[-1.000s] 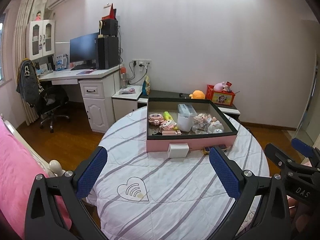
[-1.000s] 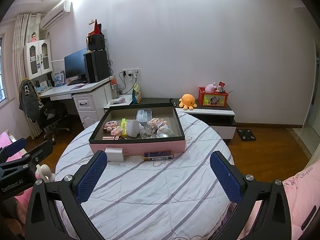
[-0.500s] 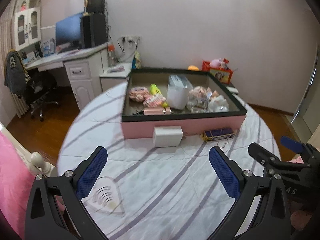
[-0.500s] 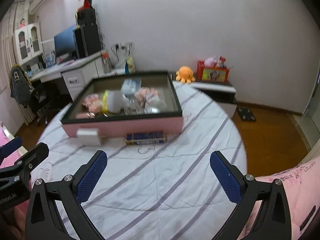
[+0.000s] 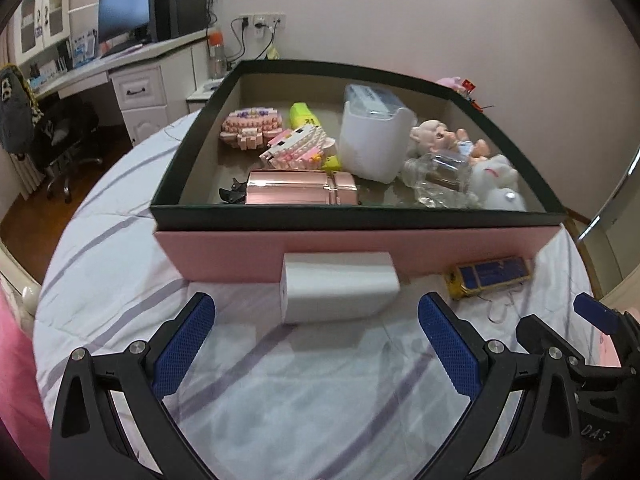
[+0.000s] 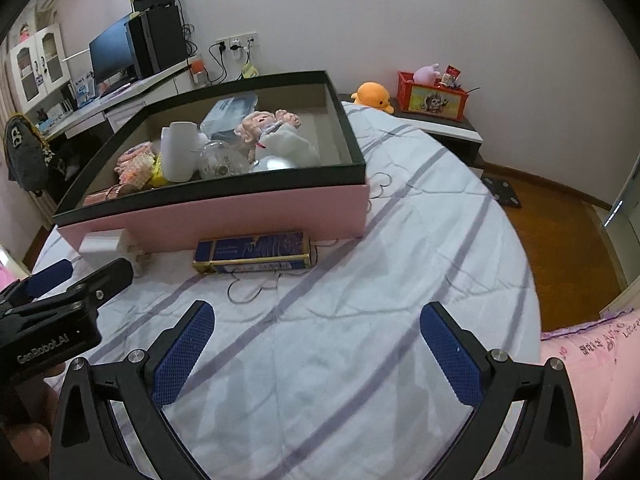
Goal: Organize rigid objects
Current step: 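Grasp the white power bank with left tool while right tool grasps the blue card box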
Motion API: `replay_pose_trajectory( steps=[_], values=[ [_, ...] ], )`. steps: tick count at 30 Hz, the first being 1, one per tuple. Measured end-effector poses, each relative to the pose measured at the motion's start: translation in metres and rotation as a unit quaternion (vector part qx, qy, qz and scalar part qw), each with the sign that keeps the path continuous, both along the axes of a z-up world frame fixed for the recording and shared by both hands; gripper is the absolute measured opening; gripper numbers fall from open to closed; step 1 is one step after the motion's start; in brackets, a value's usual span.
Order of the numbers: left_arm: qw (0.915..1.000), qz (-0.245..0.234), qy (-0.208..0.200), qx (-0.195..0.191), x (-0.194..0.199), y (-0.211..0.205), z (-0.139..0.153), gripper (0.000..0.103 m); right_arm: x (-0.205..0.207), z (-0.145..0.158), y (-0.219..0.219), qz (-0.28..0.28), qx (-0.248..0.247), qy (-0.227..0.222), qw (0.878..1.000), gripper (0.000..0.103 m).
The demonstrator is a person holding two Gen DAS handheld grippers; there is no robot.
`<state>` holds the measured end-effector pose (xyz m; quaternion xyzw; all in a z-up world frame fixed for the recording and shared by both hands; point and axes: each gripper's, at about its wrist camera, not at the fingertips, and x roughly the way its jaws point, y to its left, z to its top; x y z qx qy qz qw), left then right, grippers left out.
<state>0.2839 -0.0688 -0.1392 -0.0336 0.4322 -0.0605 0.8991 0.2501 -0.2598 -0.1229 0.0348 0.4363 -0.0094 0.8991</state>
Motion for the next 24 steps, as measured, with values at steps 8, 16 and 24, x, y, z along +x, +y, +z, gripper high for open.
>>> replay_pose_trajectory(
  steps=[8, 16, 24],
  values=[
    [0.9998, 0.0, 0.006, -0.017, 0.01, 0.011, -0.006, 0.084, 0.027, -0.009, 0.013, 0.03, 0.02, 0.006, 0.999, 0.103],
    [0.9998, -0.002, 0.006, -0.02, 0.001, 0.029, -0.004, 0.056, 0.045, -0.021, 0.036, 0.045, 0.007, 0.019, 0.999, 0.103],
    [0.9993, -0.007, 0.004, -0.036, -0.008, 0.036, -0.003, 0.055, 0.044, -0.018, 0.034, 0.039, 0.004, 0.009, 0.999, 0.084]
  ],
)
